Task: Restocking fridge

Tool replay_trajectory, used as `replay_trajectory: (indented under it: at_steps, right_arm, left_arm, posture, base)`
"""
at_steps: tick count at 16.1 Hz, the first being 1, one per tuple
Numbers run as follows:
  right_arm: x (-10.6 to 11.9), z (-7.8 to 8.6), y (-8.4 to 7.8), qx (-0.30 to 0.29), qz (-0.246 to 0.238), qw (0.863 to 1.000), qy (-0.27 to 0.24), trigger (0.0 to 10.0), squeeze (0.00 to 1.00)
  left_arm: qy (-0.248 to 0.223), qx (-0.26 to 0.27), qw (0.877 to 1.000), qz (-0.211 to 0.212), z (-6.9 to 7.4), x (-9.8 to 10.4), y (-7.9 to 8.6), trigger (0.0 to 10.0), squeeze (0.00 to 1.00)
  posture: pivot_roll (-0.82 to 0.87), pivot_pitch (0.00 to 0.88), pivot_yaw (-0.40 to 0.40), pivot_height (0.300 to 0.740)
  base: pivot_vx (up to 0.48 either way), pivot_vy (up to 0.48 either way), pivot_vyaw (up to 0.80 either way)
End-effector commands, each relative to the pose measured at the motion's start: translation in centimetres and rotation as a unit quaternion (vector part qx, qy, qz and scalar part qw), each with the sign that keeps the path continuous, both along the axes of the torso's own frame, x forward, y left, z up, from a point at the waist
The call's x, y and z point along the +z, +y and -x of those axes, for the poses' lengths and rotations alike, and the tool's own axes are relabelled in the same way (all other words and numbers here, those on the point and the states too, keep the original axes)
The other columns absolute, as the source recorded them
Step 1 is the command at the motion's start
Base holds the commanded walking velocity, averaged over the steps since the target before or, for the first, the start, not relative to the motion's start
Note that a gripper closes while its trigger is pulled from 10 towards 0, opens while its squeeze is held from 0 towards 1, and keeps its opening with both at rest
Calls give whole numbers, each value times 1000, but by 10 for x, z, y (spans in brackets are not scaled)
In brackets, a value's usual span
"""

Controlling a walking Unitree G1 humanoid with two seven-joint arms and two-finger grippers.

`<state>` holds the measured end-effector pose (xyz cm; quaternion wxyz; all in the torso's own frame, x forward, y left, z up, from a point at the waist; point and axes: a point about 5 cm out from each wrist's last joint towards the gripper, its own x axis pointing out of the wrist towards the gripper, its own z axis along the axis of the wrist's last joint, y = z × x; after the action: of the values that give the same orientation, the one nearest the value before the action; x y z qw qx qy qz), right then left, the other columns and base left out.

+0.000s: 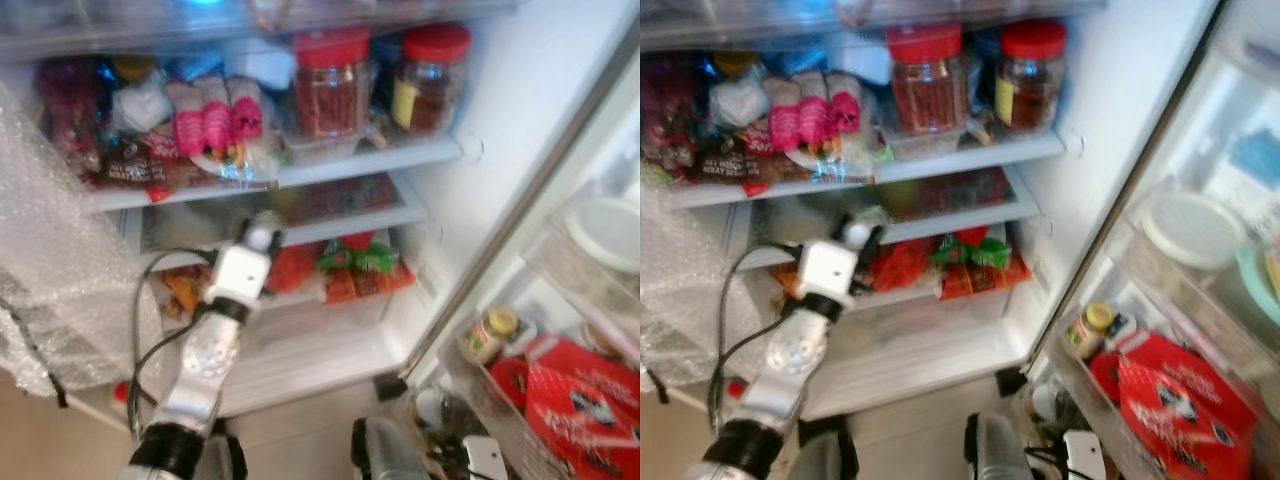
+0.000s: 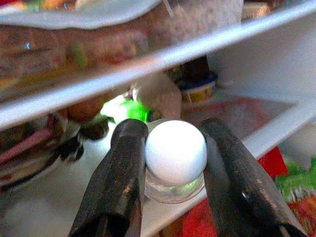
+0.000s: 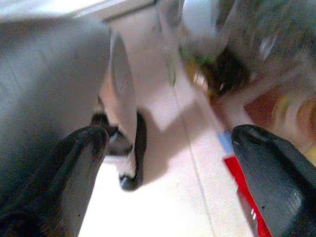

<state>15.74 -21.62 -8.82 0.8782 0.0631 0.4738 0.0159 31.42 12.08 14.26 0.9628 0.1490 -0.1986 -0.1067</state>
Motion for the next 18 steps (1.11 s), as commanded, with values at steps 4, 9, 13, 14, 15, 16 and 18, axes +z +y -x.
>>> replay_trajectory:
  at_steps: [4,9,13,14,15,16,18]
  right_arm:
    - [-3,6,3,-3,-8,1000,9,10000,0]
    - [-3,6,3,-2,-9,1000,8,10000,0]
    - [-3,5,3,-3,-11,1000,6,10000,0]
    - [-3,5,3,-2,-11,1000,6,10000,0]
    - [-3,5,4,-2,-12,1000,6,10000,0]
    - [-3,5,4,-2,-12,1000,6,10000,0]
    - [-3,5,4,-1,-13,1000,7,10000,0]
  left_arm:
    - [5,20,1000,8,-3,-4,11,10000,0]
    - [82,58,989,108,-9,-26,26,10000,0]
    - [115,78,983,121,-7,-42,35,10000,0]
    - [125,81,981,123,-7,-46,36,10000,0]
    - [151,88,975,135,-6,-55,39,10000,0]
    - [163,92,972,141,-6,-59,40,10000,0]
    - [214,97,957,170,-6,-72,46,10000,0]
  posture:
    - [-198,117,-40,606]
    - [-199,118,-42,606]
    - [-197,116,-41,606]
    - [-197,115,-41,606]
    - [-197,114,-41,606]
    - [-197,115,-41,606]
    - [-195,113,-40,606]
  base:
    - [264,0,0]
    - [0,0,0]
    - [0,0,0]
    - [0,0,0]
    - [0,0,0]
    - [0,0,0]
    - [0,0,0]
